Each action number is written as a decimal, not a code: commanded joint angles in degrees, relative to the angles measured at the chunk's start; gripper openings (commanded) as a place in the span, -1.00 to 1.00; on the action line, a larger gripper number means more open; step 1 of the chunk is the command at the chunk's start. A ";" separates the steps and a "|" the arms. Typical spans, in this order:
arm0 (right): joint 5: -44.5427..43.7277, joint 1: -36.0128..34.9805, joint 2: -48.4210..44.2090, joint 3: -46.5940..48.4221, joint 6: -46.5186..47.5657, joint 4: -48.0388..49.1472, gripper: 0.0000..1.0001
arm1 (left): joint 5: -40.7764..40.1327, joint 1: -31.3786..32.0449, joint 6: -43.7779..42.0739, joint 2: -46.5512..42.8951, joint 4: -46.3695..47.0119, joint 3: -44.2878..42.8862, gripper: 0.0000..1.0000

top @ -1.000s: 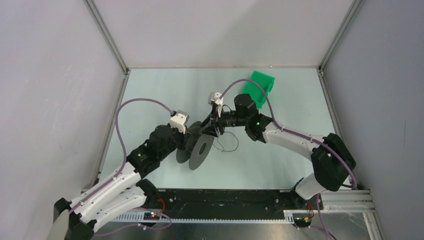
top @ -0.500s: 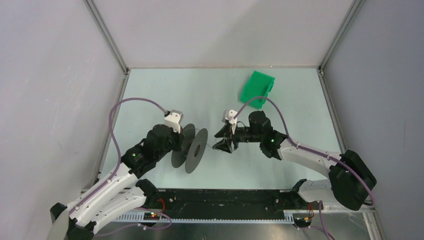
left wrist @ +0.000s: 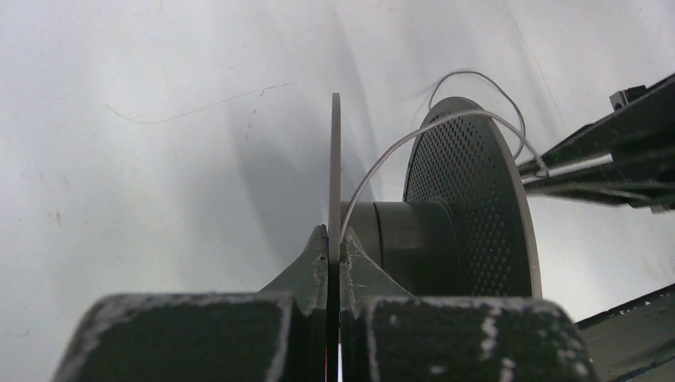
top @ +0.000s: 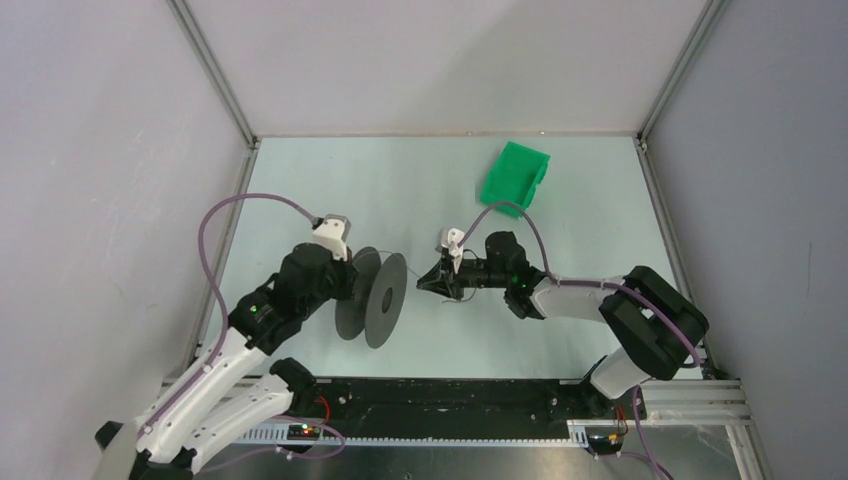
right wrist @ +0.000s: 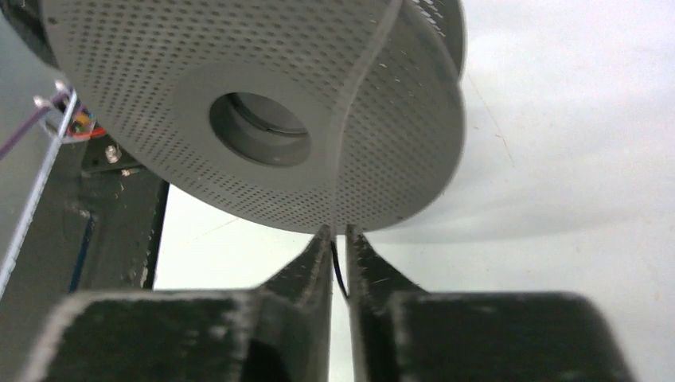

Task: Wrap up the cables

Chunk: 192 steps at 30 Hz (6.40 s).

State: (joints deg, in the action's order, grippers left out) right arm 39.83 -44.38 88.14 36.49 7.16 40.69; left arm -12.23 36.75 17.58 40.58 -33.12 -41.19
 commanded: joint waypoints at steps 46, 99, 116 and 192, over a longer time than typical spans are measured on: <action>-6.57 -0.97 12.16 -4.15 1.94 25.40 0.30 | 6.37 -15.31 16.57 -6.83 -5.87 -17.90 -1.00; -5.96 -10.01 32.97 7.07 -15.93 45.53 0.09 | 7.99 -15.29 31.30 -10.58 -2.17 -24.96 -1.00; -9.69 -6.64 23.68 0.73 -10.66 45.47 0.42 | 8.48 -15.31 31.81 -11.83 -2.17 -24.73 -1.00; -10.70 -1.08 -0.68 30.67 7.08 -35.10 -1.00 | 21.46 -9.89 -6.21 -2.95 -3.45 -11.95 -1.00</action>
State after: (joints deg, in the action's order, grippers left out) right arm 26.68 -46.37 88.18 68.86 17.28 3.18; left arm 7.40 27.83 8.97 38.79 -38.37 -48.47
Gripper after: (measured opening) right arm 0.009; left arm 0.023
